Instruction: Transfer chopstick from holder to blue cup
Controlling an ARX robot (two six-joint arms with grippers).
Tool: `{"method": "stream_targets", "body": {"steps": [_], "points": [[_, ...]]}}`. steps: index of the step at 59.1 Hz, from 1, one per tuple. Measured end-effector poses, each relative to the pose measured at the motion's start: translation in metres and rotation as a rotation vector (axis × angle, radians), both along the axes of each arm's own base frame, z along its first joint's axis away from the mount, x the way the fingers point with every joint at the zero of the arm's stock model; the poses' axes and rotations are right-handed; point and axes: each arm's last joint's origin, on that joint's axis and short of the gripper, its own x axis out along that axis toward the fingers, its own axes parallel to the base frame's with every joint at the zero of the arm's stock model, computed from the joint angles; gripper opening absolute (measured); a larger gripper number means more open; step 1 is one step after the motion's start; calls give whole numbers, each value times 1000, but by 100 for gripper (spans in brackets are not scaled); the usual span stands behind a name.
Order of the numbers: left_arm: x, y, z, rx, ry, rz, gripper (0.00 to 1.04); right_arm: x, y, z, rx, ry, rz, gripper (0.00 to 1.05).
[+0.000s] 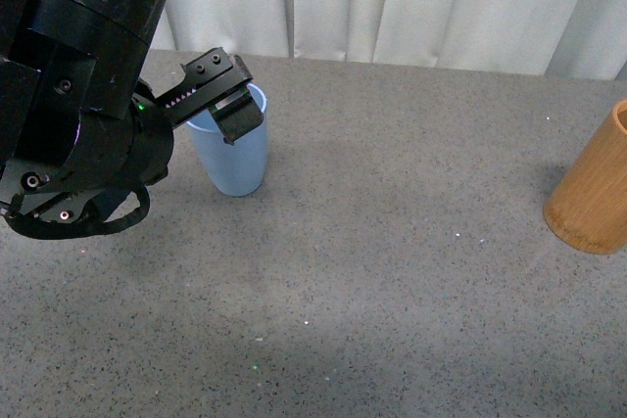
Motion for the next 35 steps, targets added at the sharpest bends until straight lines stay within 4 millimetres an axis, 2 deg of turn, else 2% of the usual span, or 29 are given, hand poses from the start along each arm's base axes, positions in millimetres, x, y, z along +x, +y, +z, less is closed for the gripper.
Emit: {"method": "stream_targets", "body": {"steps": [35], "points": [[3, -3, -10, 9, 36, -3, 98, 0, 0, 0, 0, 0, 0, 95]]}}
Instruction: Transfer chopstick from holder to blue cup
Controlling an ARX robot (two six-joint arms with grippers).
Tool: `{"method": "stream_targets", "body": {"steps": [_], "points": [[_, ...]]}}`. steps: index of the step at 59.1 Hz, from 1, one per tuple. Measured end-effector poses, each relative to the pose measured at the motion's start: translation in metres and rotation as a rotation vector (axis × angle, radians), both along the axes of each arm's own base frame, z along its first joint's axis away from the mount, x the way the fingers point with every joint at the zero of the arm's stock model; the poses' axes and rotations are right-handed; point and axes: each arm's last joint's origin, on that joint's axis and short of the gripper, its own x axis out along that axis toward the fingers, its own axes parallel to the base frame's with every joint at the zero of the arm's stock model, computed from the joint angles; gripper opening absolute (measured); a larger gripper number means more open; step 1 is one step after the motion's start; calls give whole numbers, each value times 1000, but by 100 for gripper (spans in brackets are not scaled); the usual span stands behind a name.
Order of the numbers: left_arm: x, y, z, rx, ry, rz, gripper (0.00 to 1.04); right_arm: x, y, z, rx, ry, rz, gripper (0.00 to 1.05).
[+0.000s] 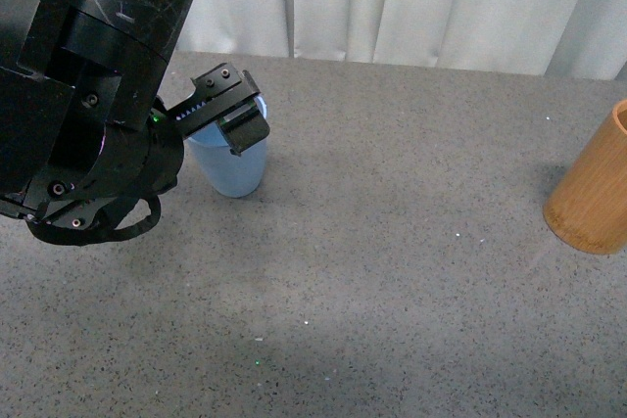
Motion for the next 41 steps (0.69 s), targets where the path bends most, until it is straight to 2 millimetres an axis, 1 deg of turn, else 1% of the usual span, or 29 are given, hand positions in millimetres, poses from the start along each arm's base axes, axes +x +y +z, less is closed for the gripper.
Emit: {"method": "stream_targets", "body": {"steps": [15, 17, 22, 24, 28, 31, 35, 37, 41], "points": [[0, -1, -2, 3, 10, -1, 98, 0, 0, 0, 0, 0, 0, 95], [1, -1, -2, 6, 14, -1, 96, 0, 0, 0, 0, 0, 0, 95], [3, -2, -4, 5, 17, -3, 82, 0, 0, 0, 0, 0, 0, 95], [4, -2, -5, 5, 18, -3, 78, 0, 0, 0, 0, 0, 0, 95], [5, -4, -6, -3, 21, -12, 67, 0, 0, 0, 0, 0, 0, 95], [7, -5, -6, -15, 15, -17, 57, 0, 0, 0, 0, 0, 0, 95], [7, -6, -7, -18, 13, -20, 46, 0, 0, 0, 0, 0, 0, 95], [7, -7, -7, -22, 13, -20, 42, 0, 0, 0, 0, 0, 0, 95], [6, -8, -7, -36, 19, -30, 31, 0, 0, 0, 0, 0, 0, 95]]}}
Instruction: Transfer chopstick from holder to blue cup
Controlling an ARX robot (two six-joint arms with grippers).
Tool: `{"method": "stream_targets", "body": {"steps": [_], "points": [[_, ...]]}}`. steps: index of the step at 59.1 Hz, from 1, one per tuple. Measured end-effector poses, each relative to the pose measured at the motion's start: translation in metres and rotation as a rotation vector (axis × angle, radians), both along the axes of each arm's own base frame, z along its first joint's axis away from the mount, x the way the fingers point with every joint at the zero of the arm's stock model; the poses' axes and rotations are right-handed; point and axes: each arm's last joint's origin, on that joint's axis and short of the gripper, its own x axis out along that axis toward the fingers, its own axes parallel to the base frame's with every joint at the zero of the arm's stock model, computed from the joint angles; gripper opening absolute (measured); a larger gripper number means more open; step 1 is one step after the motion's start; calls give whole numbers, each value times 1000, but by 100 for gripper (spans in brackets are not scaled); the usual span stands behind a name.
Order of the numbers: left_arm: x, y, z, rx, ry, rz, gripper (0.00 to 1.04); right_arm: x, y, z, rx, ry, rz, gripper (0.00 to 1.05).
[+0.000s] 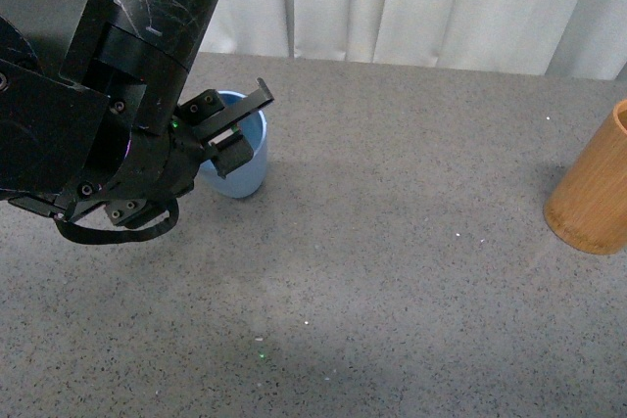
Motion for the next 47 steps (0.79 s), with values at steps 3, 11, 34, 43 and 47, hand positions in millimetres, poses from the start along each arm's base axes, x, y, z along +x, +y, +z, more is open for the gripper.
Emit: {"method": "stream_targets", "body": {"steps": [3, 11, 34, 43, 47], "points": [[-1, -1, 0, -5, 5, -6, 24, 0, 0, 0, 0, 0, 0, 95], [-5, -3, 4, -29, 7, -37, 4, 0, 0, 0, 0, 0, 0, 95], [-18, 1, 36, -51, -57, -187, 4, 0, 0, 0, 0, 0, 0, 95], [-21, -4, 42, -26, -60, -285, 4, 0, 0, 0, 0, 0, 0, 95], [-23, -9, 42, -11, -52, -335, 4, 0, 0, 0, 0, 0, 0, 95]]}}
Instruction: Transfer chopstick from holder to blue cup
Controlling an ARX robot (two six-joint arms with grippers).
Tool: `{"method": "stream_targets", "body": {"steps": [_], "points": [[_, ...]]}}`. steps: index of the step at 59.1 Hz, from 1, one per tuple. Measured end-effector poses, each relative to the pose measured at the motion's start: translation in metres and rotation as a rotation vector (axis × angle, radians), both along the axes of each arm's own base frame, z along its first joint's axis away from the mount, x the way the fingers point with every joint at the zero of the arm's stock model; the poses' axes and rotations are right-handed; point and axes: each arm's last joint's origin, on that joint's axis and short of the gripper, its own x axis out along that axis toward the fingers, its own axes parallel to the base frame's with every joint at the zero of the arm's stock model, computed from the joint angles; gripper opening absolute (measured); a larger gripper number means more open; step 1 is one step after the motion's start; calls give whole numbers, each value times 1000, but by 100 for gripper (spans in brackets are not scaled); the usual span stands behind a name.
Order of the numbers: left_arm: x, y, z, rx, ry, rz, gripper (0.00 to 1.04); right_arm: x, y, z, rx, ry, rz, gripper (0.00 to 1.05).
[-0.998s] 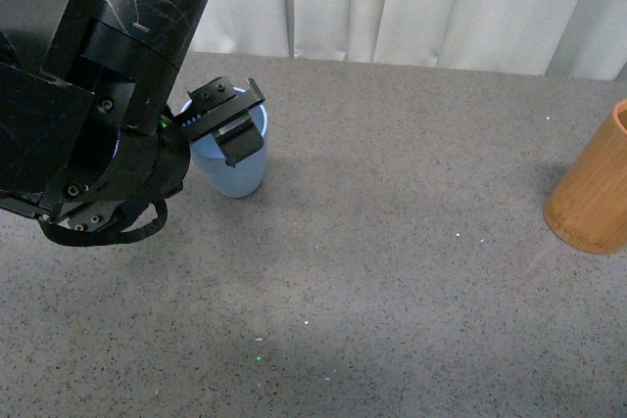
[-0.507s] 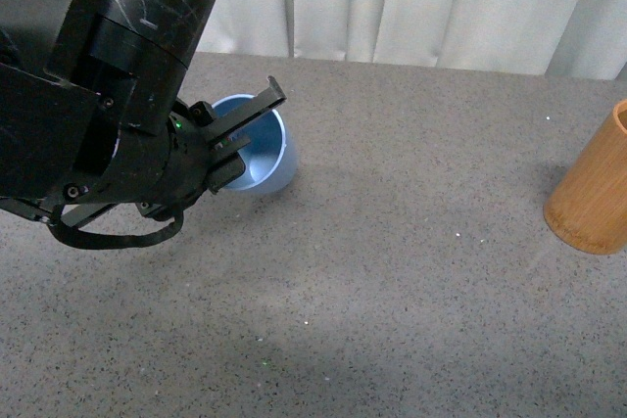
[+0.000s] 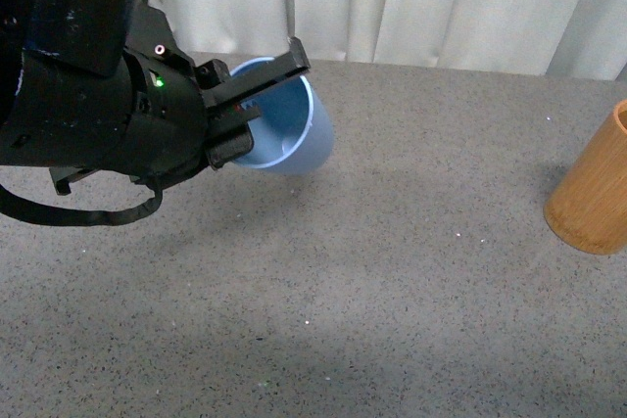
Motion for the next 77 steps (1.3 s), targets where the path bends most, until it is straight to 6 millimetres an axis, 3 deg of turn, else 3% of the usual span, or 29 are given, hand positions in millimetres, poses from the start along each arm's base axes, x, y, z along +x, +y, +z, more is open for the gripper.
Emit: {"method": "stream_targets", "body": {"steps": [12, 28, 77], "points": [[-7, -28, 0, 62, 5, -151, 4, 0, 0, 0, 0, 0, 0, 95], [-13, -49, -12, 147, 34, -227, 4, 0, 0, 0, 0, 0, 0, 95], [-4, -57, -21, 371, 46, -279, 4, 0, 0, 0, 0, 0, 0, 95]]}}
